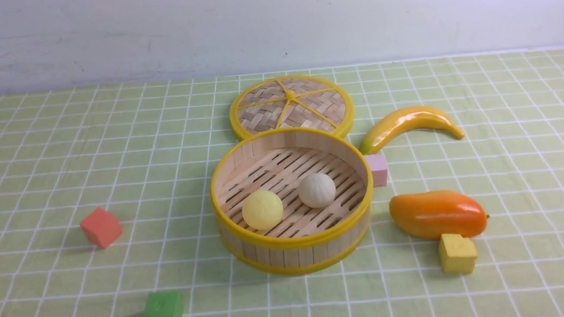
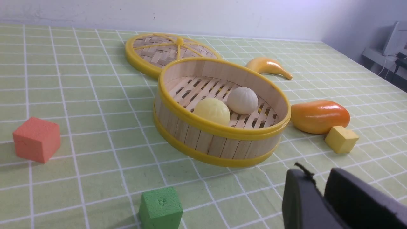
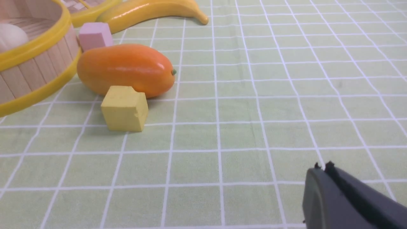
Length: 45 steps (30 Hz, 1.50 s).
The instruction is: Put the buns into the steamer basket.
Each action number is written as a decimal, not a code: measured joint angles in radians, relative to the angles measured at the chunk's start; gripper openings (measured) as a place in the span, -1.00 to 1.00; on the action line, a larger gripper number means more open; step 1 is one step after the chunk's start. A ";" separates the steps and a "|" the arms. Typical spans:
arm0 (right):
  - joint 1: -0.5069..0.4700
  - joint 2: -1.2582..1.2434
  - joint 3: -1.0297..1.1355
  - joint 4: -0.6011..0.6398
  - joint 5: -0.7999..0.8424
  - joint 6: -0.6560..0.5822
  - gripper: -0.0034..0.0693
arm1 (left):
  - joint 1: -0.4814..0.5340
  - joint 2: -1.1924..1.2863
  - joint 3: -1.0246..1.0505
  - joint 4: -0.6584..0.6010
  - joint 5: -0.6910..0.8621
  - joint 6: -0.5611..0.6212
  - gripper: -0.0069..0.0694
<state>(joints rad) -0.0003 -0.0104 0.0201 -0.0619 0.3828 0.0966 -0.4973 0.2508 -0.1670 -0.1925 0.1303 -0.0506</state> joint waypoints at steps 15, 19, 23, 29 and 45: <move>0.000 0.000 0.000 0.000 0.000 -0.007 -0.91 | 0.049 -0.011 0.026 0.039 -0.113 0.014 -0.51; 0.000 0.000 0.000 0.000 0.000 -0.010 -0.90 | 0.240 -0.072 0.051 0.032 -0.122 -0.079 -0.72; 0.000 0.000 0.000 0.000 0.000 -0.010 -0.89 | 0.387 -0.189 0.110 0.041 -0.010 -0.168 -0.85; 0.000 0.000 0.000 0.000 0.000 -0.010 -0.87 | 0.433 -0.261 0.198 0.043 0.239 -0.176 -0.85; 0.000 0.000 0.000 0.000 0.001 -0.010 -0.82 | 0.435 -0.261 0.198 0.031 0.246 -0.179 -0.85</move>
<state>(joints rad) -0.0003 -0.0108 0.0197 -0.0619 0.3837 0.0864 -0.0620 -0.0101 0.0310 -0.1610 0.3763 -0.2300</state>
